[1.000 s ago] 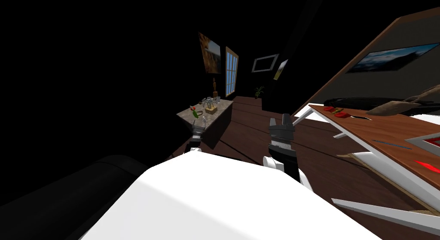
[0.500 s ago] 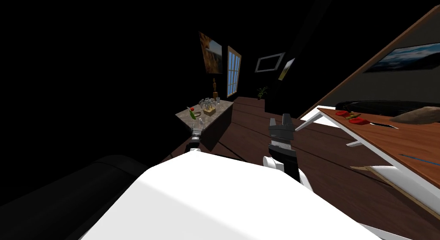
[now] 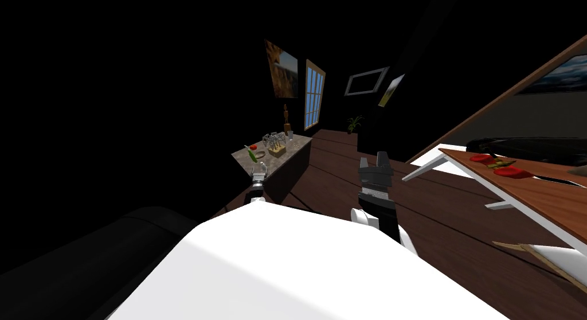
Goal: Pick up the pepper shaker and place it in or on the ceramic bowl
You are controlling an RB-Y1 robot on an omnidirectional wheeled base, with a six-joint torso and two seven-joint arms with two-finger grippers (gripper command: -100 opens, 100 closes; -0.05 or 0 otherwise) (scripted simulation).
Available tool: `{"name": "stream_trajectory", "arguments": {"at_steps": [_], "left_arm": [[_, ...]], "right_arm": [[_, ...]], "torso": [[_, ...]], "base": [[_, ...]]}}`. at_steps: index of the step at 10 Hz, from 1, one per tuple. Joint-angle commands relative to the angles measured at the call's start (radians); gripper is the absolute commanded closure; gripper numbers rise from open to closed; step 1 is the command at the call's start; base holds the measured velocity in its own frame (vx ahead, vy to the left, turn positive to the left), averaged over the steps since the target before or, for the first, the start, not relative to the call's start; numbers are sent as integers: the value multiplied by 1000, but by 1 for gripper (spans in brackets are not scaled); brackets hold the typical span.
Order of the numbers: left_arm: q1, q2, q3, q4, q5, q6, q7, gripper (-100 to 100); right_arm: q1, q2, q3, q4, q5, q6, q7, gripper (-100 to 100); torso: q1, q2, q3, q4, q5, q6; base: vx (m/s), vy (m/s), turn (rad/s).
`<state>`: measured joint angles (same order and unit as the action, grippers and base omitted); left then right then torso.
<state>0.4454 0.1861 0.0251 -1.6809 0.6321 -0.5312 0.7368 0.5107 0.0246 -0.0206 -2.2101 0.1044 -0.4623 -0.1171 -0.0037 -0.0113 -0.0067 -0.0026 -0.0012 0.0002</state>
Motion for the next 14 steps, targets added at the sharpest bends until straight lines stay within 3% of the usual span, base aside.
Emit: {"name": "stream_trajectory", "arguments": {"at_steps": [1,3,4,6,10,11,12,13,14], "left_arm": [[-14,-5,29,37,30,-6,30,-100],[-27,-27,64,69,60,-8,55,-100],[-39,-59,95,95,87,-9,75,-100],[-49,-102,122,115,108,-10,92,-100],[-59,-208,156,137,134,-13,111,-100],[-59,-223,161,139,136,-14,112,-100],[-58,-213,155,138,133,-16,111,-100],[-58,-214,156,139,133,-16,112,0],[-108,-191,185,189,154,-32,97,-100]], "right_arm": [[0,0,0,0,0,0,0,0],[0,0,0,0,0,0,0,0],[0,0,0,0,0,0,0,0],[0,0,0,0,0,0,0,0],[0,0,0,0,0,0,0,0],[0,0,0,0,0,0,0,0],[0,0,0,0,0,0,0,0],[0,0,0,0,0,0,0,0],[0,0,0,0,0,0,0,0]], "torso": [[0,0,0,0,0,0],[1,-2,-1,0,0,0],[2,-2,-1,0,0,0],[4,-4,-2,-1,1,0],[6,4,2,1,1,0],[7,6,3,1,1,0],[9,8,4,1,2,0],[8,9,5,2,2,0],[7,10,5,2,1,0]], "base": [[160,-68,74],[176,-58,73],[198,-47,87],[175,-17,69],[81,5,35],[25,40,30],[8,18,3],[0,0,0],[-68,-2,-237]]}}
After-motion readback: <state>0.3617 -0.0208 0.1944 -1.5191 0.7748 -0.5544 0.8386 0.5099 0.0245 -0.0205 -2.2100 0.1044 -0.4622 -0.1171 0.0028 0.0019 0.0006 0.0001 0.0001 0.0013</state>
